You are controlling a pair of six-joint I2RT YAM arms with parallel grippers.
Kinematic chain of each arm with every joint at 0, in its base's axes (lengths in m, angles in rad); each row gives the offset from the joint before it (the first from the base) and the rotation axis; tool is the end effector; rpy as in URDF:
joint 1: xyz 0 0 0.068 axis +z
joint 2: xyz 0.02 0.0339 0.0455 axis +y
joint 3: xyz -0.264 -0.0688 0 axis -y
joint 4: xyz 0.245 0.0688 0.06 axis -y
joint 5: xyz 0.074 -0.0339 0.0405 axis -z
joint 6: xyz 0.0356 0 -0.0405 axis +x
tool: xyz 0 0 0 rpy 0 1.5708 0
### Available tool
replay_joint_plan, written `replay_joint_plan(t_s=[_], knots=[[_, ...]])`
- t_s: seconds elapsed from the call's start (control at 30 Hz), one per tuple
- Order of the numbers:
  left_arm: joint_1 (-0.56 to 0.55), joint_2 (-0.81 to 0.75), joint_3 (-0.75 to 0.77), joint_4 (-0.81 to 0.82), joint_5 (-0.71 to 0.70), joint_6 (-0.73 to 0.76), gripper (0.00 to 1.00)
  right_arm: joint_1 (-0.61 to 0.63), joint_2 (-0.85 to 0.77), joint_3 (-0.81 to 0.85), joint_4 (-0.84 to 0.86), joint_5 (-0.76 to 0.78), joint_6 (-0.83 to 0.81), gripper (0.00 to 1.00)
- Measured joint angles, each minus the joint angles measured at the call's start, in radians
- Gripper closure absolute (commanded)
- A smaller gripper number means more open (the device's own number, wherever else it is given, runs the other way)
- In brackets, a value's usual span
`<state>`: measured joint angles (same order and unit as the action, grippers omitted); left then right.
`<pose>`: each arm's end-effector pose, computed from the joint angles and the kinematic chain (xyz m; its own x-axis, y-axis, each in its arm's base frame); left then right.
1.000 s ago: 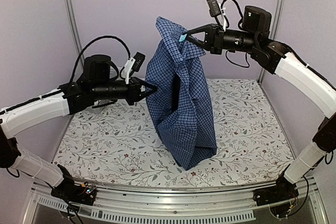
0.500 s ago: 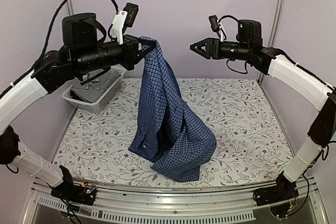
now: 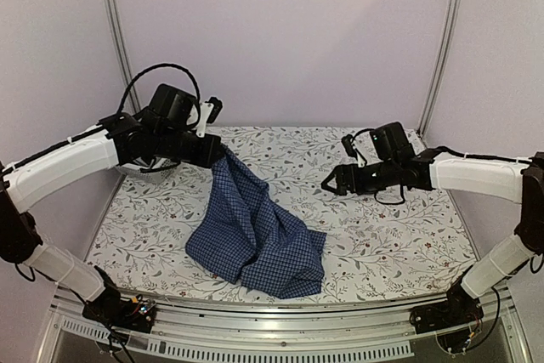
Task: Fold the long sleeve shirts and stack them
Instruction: Flatten out the crumpled shirt at the center of the board.
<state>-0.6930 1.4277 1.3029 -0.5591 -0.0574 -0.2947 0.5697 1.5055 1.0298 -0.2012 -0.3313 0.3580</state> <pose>0.2458 -0.2015 0.3346 -0.6404 0.1549 -0.7522 0.4364 0.8794 -0.1905 0.2733 0.1888 0.2506 -0.7475 -0.0853 -0.6587 -0.4929 0.7361 0.4640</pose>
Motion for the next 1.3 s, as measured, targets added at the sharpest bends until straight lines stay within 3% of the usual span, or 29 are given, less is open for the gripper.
replay_joint_plan(t_s=[0.2,0.37,0.53,0.6,0.73,0.83,1.0,1.3], knots=[[0.023,-0.077,-0.123,-0.003,0.027,-0.039,1.0,0.164,-0.013,-0.18,0.014,0.047,0.08,0.15],[0.028,-0.092,-0.153,-0.001,0.043,-0.056,1.0,0.245,-0.006,-0.186,0.09,0.079,0.147,0.15],[0.028,-0.093,-0.154,0.001,0.054,-0.06,1.0,0.292,0.077,-0.129,0.115,0.127,0.19,0.24],[0.028,-0.094,-0.154,0.001,0.054,-0.061,1.0,0.309,0.124,-0.097,0.116,0.151,0.207,0.33],[0.029,-0.096,-0.154,0.001,0.054,-0.061,1.0,0.321,0.187,-0.072,0.114,0.178,0.225,0.79],[0.029,-0.1,-0.152,-0.002,0.046,-0.058,1.0,0.325,0.21,-0.048,0.085,0.214,0.247,1.0],[0.029,-0.11,-0.093,-0.027,-0.003,-0.037,1.0,0.327,0.202,0.046,-0.016,0.336,0.243,1.0],[0.029,-0.171,0.15,-0.045,-0.096,0.105,1.0,0.326,0.104,0.442,-0.254,0.788,0.045,1.0]])
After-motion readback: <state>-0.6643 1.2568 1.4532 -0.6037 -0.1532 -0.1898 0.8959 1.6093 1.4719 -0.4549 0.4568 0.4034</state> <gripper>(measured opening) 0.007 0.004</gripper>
